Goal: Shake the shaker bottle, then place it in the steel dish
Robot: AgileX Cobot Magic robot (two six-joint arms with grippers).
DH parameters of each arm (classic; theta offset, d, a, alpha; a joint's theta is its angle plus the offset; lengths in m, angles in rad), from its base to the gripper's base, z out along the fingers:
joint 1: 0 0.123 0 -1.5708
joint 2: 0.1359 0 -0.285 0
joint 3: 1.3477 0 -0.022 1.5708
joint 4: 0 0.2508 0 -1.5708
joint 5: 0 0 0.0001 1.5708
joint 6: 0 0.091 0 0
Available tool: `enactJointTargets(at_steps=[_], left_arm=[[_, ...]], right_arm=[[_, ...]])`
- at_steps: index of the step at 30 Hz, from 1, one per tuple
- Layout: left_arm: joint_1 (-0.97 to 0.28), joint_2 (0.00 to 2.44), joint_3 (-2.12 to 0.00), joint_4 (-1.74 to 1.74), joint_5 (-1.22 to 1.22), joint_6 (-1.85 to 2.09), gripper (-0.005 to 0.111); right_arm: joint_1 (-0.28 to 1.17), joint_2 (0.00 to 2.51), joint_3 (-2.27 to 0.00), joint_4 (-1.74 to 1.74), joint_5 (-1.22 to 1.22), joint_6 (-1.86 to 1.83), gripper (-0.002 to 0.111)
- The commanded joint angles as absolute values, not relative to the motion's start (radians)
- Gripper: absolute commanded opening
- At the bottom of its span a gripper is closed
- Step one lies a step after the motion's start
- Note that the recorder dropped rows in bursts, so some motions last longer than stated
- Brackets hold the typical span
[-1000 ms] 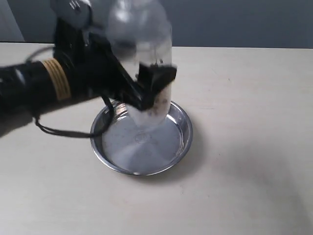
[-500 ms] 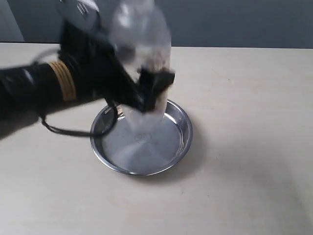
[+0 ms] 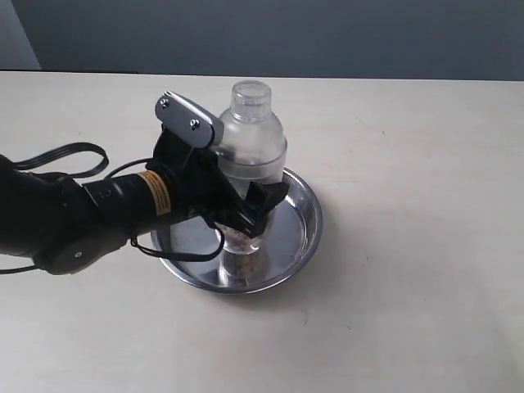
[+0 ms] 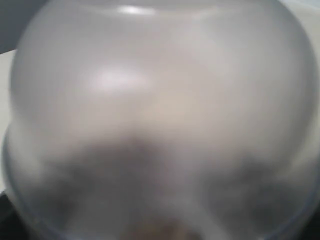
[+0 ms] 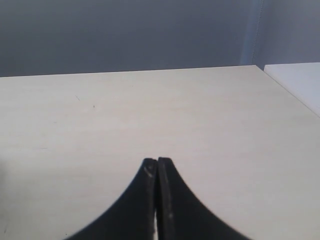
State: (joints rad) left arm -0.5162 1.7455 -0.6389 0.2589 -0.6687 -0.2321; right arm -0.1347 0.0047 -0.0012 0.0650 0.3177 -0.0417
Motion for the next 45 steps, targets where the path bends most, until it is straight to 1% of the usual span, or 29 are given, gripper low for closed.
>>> enactJointTargets(at_steps=[1,8,17,20,22,23,24,26,29,30,34,41,45], left_arm=[[-0.514,1.81,-0.643,0.236,-0.792,-0.228,0.0],[-0.514,1.862,-0.643,0.238,-0.859,-0.228,0.0],[-0.51,1.862,-0.643,0.238,-0.83,-0.236,0.0],[-0.492,1.862,-0.643,0.288,-0.853,-0.313,0.001],[-0.477,1.862,-0.643,0.336,-0.888,-0.315,0.008],[-0.468,1.862,-0.643,0.36,-0.908,-0.318,0.015],[-0.456,1.862,-0.643,0.387,-0.925,-0.322,0.025],[-0.437,1.862,-0.643,0.415,-0.933,-0.342,0.048],[-0.408,1.862,-0.643,0.441,-0.911,-0.344,0.095],[-0.399,1.862,-0.643,0.468,-0.909,-0.344,0.106],[-0.379,1.862,-0.643,0.584,-0.948,-0.417,0.105],[-0.375,1.836,-0.643,0.575,-0.972,-0.441,0.105],[-0.351,1.788,-0.643,0.567,-0.972,-0.441,0.105]], right_arm=[[-0.138,0.0,0.0,0.066,0.305,-0.044,-0.001],[-0.138,0.0,0.0,0.066,0.305,-0.044,-0.001],[-0.138,0.0,0.0,0.066,0.305,-0.044,-0.001],[-0.138,0.0,0.0,0.066,0.305,-0.044,-0.001],[-0.138,0.0,0.0,0.066,0.305,-0.044,-0.001],[-0.138,0.0,0.0,0.066,0.305,-0.044,-0.001],[-0.138,0.0,0.0,0.066,0.305,-0.044,-0.001],[-0.138,0.0,0.0,0.066,0.305,-0.044,-0.001],[-0.138,0.0,0.0,0.066,0.305,-0.044,-0.001],[-0.138,0.0,0.0,0.066,0.305,-0.044,-0.001],[-0.138,0.0,0.0,0.066,0.305,-0.044,-0.001],[-0.138,0.0,0.0,0.066,0.305,-0.044,-0.001],[-0.138,0.0,0.0,0.066,0.305,-0.044,-0.001]])
